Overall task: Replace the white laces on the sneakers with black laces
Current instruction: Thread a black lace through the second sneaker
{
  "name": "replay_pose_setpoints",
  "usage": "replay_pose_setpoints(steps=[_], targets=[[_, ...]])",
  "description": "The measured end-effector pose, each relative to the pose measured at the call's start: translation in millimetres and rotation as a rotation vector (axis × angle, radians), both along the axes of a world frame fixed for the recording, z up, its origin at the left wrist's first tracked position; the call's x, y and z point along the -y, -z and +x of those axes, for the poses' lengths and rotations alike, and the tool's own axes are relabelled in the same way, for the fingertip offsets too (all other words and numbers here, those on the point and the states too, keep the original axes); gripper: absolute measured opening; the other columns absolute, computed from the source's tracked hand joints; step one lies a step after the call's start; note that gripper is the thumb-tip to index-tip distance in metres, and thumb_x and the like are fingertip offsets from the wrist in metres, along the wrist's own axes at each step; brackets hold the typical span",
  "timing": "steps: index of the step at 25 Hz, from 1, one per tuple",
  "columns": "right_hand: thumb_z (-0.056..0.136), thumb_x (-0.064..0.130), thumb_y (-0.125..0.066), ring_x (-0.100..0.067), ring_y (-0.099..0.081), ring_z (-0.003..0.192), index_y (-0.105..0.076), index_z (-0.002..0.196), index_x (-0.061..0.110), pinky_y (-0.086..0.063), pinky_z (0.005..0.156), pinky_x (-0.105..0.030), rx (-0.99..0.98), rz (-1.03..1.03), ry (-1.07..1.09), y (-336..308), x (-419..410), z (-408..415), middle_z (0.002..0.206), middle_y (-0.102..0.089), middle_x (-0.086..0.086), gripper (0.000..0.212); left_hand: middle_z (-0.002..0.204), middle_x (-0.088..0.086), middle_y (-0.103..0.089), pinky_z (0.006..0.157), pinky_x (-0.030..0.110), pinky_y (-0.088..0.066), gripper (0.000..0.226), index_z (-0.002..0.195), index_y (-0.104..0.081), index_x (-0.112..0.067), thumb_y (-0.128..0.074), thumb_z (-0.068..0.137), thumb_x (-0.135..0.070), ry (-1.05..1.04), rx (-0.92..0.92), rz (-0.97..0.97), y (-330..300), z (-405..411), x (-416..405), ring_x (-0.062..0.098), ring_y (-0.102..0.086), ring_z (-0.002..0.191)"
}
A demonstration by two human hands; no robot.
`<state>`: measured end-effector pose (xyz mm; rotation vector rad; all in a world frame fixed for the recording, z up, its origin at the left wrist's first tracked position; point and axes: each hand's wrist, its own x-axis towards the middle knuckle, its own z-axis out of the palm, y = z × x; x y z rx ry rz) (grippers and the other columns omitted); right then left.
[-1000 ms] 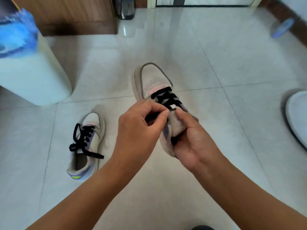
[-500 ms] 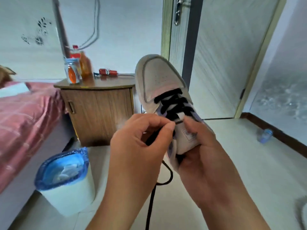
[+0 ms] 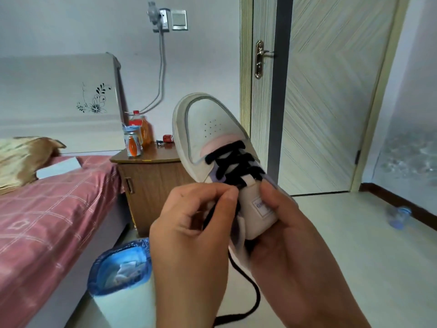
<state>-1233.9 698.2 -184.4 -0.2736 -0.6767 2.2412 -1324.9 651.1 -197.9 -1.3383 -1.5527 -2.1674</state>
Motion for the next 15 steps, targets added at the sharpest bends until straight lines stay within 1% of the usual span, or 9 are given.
replay_pose_setpoints(steps=[2,4,6,7,8,9,10,12,15], targets=[[0.068,0.023,-0.062,-0.018,-0.067,0.087,-0.066,0.111,0.016,-0.052,0.059,-0.019,0.027,0.052,0.017,-2.3,5.4,0.5,0.103,-0.072,-0.009,0.044,0.082,-0.01,-0.063,0.065,0.009,-0.045,0.003,0.075,-0.071,-0.03,-0.07,0.072,-0.031,0.014,-0.017,-0.012,-2.2,-3.3,6.1,0.002,-0.062,0.074],[0.066,0.023,-0.063,-0.016,-0.068,0.081,-0.063,0.115,0.015,-0.053,0.055,-0.02,0.069,0.134,0.063,-2.7,11.6,-1.6,0.101,-0.073,-0.008,0.05,0.082,-0.011,-0.061,0.064,0.014,-0.048,0.006,0.077,-0.069,-0.028,-0.065,0.077,-0.024,-0.029,-0.08,0.0,-4.2,-6.9,11.4,0.003,-0.061,0.075],[0.065,0.022,-0.063,-0.015,-0.068,0.08,-0.062,0.116,0.014,-0.052,0.053,-0.02,0.103,0.202,0.092,-2.7,15.7,-4.8,0.103,-0.072,-0.008,0.052,0.083,-0.015,-0.059,0.066,0.027,-0.054,0.009,0.078,-0.067,-0.03,-0.064,0.079,-0.021,-0.048,-0.1,0.016,-4.8,-10.6,13.6,0.003,-0.059,0.075],[0.066,0.022,-0.063,-0.015,-0.068,0.081,-0.063,0.114,0.015,-0.052,0.053,-0.02,0.105,0.224,0.097,-3.0,17.2,-5.6,0.104,-0.072,-0.008,0.048,0.084,-0.016,-0.058,0.066,0.034,-0.056,0.011,0.078,-0.067,-0.031,-0.065,0.079,-0.021,-0.036,-0.094,0.03,-4.3,-11.9,14.5,0.004,-0.059,0.074],[0.066,0.022,-0.063,-0.015,-0.068,0.082,-0.066,0.109,0.016,-0.052,0.054,-0.02,0.101,0.245,0.103,-3.1,18.3,-5.8,0.104,-0.072,-0.008,0.043,0.084,-0.017,-0.058,0.065,0.037,-0.056,0.011,0.078,-0.067,-0.033,-0.066,0.079,-0.022,-0.016,-0.083,0.047,-4.4,-12.4,14.8,0.005,-0.058,0.074],[0.067,0.022,-0.063,-0.015,-0.067,0.083,-0.069,0.103,0.017,-0.052,0.055,-0.02,0.095,0.269,0.109,-3.3,19.6,-5.7,0.104,-0.072,-0.007,0.037,0.085,-0.016,-0.058,0.066,0.034,-0.056,0.009,0.077,-0.067,-0.034,-0.068,0.079,-0.024,0.007,-0.079,0.062,-4.3,-13.5,15.0,0.005,-0.058,0.074],[0.067,0.022,-0.063,-0.015,-0.067,0.085,-0.071,0.098,0.018,-0.052,0.057,-0.021,0.091,0.298,0.117,-3.2,20.8,-5.8,0.105,-0.072,-0.008,0.032,0.085,-0.015,-0.059,0.066,0.027,-0.053,0.006,0.077,-0.067,-0.034,-0.068,0.077,-0.028,0.028,-0.078,0.07,-4.3,-15.3,15.4,0.005,-0.058,0.075],[0.068,0.022,-0.063,-0.015,-0.066,0.086,-0.073,0.094,0.019,-0.052,0.06,-0.023,0.102,0.346,0.132,-2.5,22.7,-6.5,0.104,-0.071,-0.008,0.028,0.084,-0.011,-0.061,0.064,0.017,-0.047,0.005,0.075,-0.069,-0.033,-0.064,0.075,-0.034,0.053,-0.057,0.072,-4.4,-19.4,16.8,0.004,-0.059,0.075],[0.068,0.021,-0.062,-0.013,-0.066,0.081,-0.074,0.088,0.022,-0.052,0.056,-0.022,0.133,0.387,0.161,-1.4,25.4,-8.8,0.098,-0.073,-0.005,0.023,0.082,-0.008,-0.063,0.061,0.016,-0.046,0.003,0.073,-0.069,-0.033,-0.066,0.071,-0.034,0.047,-0.054,0.064,-3.1,-25.0,19.2,0.004,-0.06,0.075]])
